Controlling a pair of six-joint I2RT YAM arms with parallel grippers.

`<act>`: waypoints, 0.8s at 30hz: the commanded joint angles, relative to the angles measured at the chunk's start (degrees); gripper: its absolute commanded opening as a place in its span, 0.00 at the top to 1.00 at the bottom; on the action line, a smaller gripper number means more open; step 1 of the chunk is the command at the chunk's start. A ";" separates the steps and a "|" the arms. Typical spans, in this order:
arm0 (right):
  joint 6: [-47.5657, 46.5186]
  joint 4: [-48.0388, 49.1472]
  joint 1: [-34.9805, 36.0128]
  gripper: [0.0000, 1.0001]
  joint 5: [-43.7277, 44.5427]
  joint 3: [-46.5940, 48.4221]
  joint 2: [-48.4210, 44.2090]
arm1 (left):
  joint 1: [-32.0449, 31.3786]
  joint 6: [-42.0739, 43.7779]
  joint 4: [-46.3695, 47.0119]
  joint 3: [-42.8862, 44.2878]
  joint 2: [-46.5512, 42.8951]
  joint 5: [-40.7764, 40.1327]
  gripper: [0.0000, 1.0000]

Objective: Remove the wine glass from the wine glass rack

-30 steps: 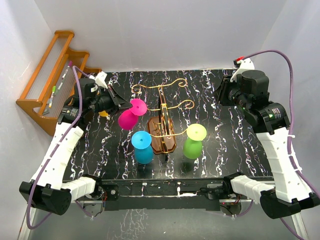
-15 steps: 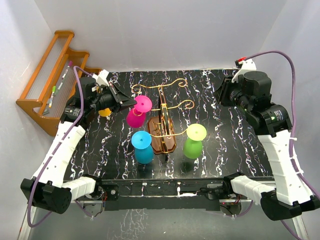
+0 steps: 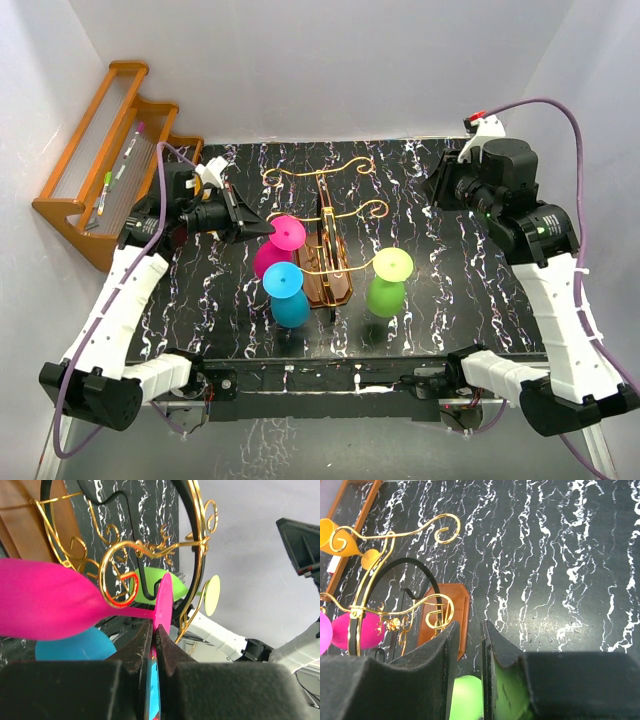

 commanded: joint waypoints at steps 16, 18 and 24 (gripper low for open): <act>-1.99 4.35 0.16 0.74 -16.62 6.27 2.88 | 0.17 2.73 -25.56 16.32 -12.53 -34.79 1.00; -2.27 4.34 0.14 0.73 -21.41 7.93 4.11 | 0.22 3.19 -25.36 18.90 -12.47 -39.39 1.00; 1.36 6.39 0.10 0.72 -43.55 14.89 9.89 | 0.19 5.47 -9.95 22.80 -9.41 -33.10 1.00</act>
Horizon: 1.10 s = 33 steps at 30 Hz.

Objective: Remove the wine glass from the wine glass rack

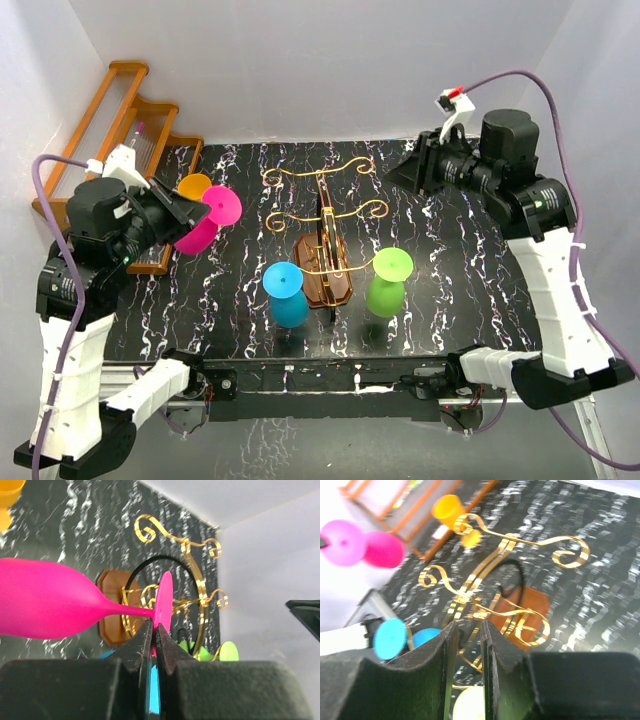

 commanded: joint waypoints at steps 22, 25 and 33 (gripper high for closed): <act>26.25 30.73 5.84 0.47 -42.81 10.77 14.32 | 0.11 -13.89 52.94 9.64 16.39 46.19 1.00; 24.63 28.27 7.54 0.49 -40.15 15.06 17.09 | 0.15 -13.48 51.53 9.90 16.39 46.84 1.00; 20.33 21.25 12.40 0.49 -34.50 23.58 22.21 | 0.23 -8.41 43.68 8.69 14.87 46.04 1.00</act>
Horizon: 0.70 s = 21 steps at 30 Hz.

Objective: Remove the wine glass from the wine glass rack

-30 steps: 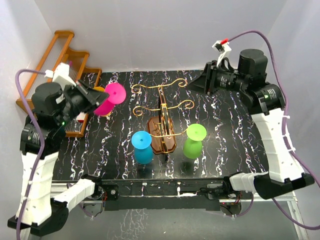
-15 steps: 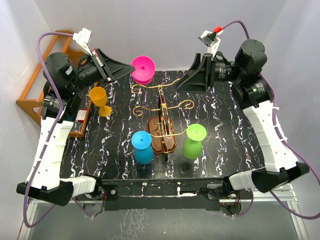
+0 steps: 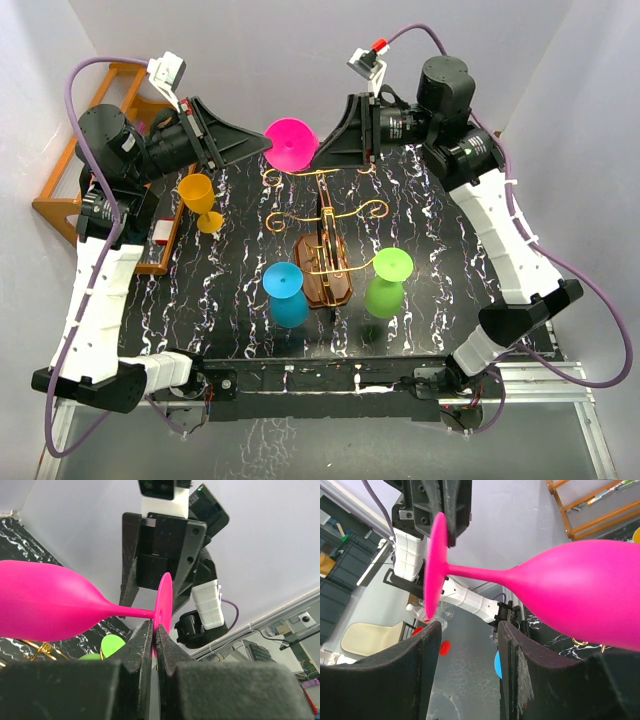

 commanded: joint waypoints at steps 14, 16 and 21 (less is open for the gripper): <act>-5.79 -7.27 5.26 0.51 7.28 5.48 -0.54 | 0.17 5.81 -7.73 0.66 -2.64 0.53 1.00; -5.88 -7.74 5.82 0.51 7.42 5.52 -0.77 | 0.21 6.02 -7.84 0.17 -3.04 0.26 1.00; -8.95 -12.02 6.57 0.52 8.59 4.07 -2.61 | 0.24 5.61 -7.30 -0.17 -3.41 -0.01 1.00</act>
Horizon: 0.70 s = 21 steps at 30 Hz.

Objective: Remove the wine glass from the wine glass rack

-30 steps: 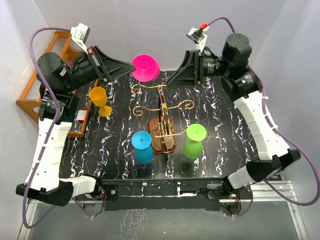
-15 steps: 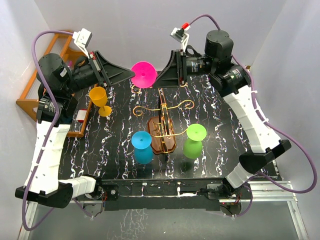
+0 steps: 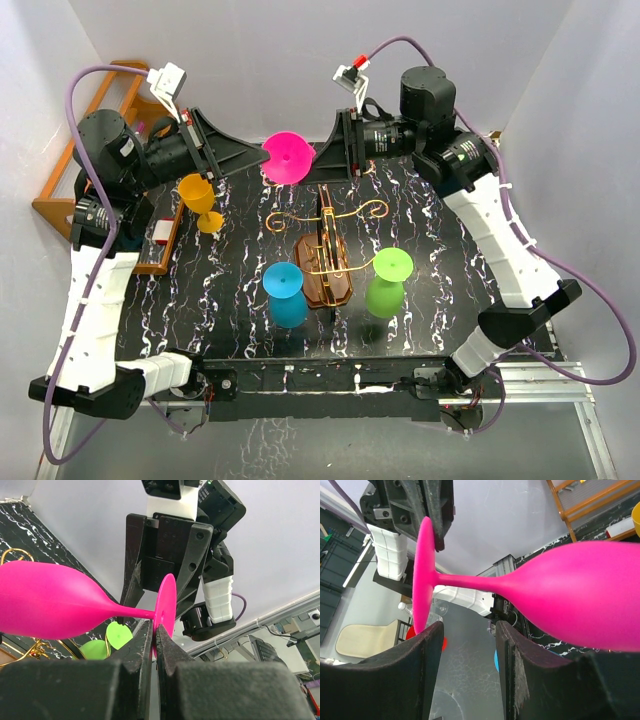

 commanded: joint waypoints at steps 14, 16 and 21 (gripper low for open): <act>-2.90 -1.51 1.38 0.52 0.53 -1.12 -6.28 | 0.15 -0.23 2.54 -1.80 -2.31 0.89 1.00; -2.65 -1.47 1.32 0.52 1.10 -0.20 -5.08 | 0.03 -0.14 2.43 -1.97 -2.62 0.82 1.00; -2.63 -1.57 1.32 0.53 2.10 1.82 -2.46 | 0.11 0.04 1.67 -1.71 -3.12 0.68 1.00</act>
